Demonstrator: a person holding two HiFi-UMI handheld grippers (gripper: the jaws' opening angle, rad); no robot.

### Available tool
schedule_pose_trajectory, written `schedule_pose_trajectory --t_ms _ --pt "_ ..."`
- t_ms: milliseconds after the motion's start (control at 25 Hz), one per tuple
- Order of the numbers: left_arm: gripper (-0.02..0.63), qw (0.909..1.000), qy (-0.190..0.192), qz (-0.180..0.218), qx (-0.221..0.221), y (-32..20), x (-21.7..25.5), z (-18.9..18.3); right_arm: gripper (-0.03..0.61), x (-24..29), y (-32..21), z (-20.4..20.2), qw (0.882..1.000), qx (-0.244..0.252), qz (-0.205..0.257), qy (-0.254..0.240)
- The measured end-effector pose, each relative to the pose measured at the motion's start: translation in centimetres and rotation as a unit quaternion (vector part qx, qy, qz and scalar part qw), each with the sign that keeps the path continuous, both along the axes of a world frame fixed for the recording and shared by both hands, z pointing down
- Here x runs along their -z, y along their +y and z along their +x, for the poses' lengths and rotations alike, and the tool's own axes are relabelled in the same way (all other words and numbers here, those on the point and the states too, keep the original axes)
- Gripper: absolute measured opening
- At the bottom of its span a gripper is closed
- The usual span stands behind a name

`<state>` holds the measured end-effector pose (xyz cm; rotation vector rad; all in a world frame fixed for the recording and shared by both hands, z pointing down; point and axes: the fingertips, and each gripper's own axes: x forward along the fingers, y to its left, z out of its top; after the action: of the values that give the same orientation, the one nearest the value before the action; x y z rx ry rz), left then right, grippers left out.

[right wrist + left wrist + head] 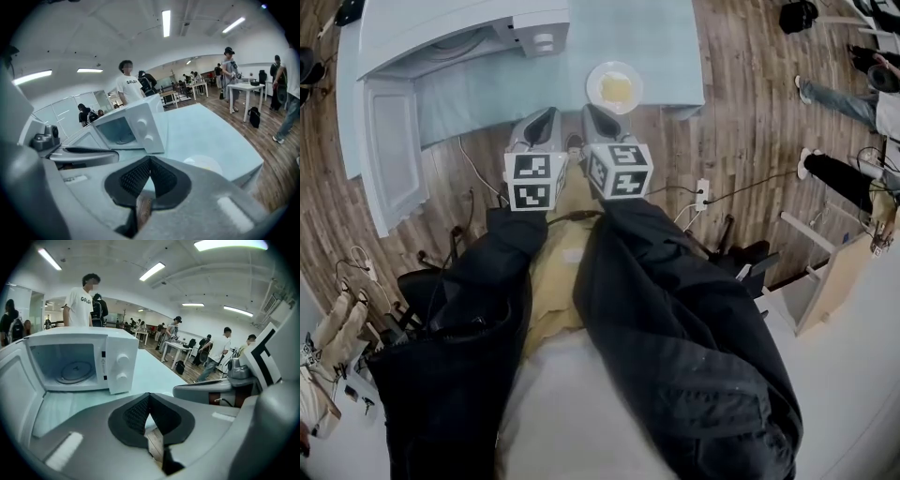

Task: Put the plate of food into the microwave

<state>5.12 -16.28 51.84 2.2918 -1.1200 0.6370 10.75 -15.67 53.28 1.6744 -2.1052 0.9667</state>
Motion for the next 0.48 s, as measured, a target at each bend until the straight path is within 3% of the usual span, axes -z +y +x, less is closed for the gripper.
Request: schedule_pose_trajectory --t_ms 480 --pt "0.0 0.9972 -0.033 -0.066 -0.01 1.7 -5.4 1.4 0.0 -7.3 1.7 3.8 0.997 -0.023 -0.072 -0.005"
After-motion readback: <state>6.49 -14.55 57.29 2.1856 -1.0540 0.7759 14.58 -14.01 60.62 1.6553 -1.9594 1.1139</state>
